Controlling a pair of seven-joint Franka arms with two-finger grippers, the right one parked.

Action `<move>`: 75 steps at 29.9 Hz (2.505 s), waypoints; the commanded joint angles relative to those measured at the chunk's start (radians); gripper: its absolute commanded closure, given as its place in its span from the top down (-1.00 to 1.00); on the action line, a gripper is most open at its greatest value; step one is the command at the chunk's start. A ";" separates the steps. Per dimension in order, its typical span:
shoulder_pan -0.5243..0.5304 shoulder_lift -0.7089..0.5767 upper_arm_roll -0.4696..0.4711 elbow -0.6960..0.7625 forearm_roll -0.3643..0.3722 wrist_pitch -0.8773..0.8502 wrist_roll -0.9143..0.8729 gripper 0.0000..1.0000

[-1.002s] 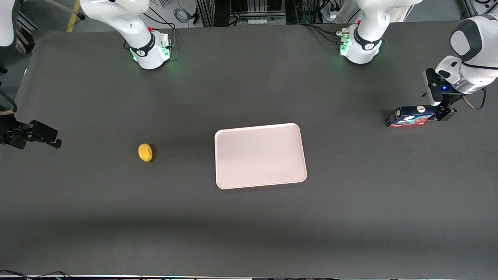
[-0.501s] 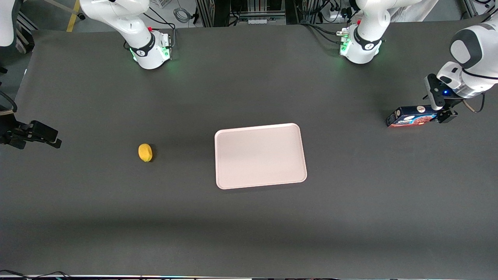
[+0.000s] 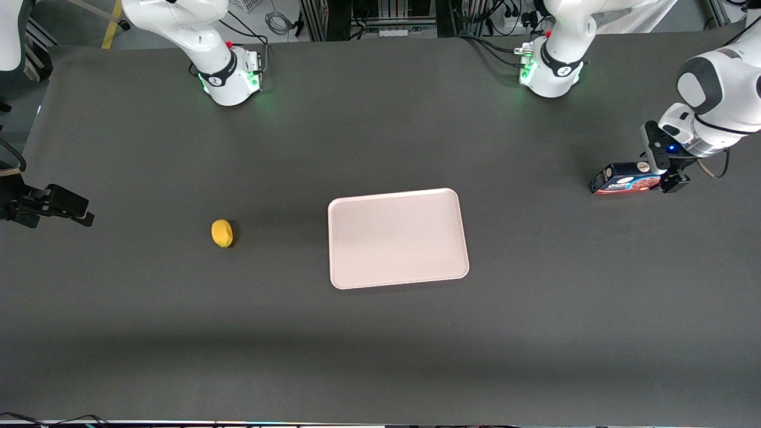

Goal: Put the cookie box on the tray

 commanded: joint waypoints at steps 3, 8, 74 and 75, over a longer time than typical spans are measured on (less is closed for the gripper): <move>0.006 -0.017 0.002 -0.048 -0.019 0.018 0.023 1.00; 0.006 -0.022 0.014 -0.060 -0.019 0.015 0.028 1.00; -0.009 0.064 0.014 -0.077 -0.073 0.153 0.020 -0.60; -0.009 0.064 0.012 -0.068 -0.076 0.143 0.019 -0.60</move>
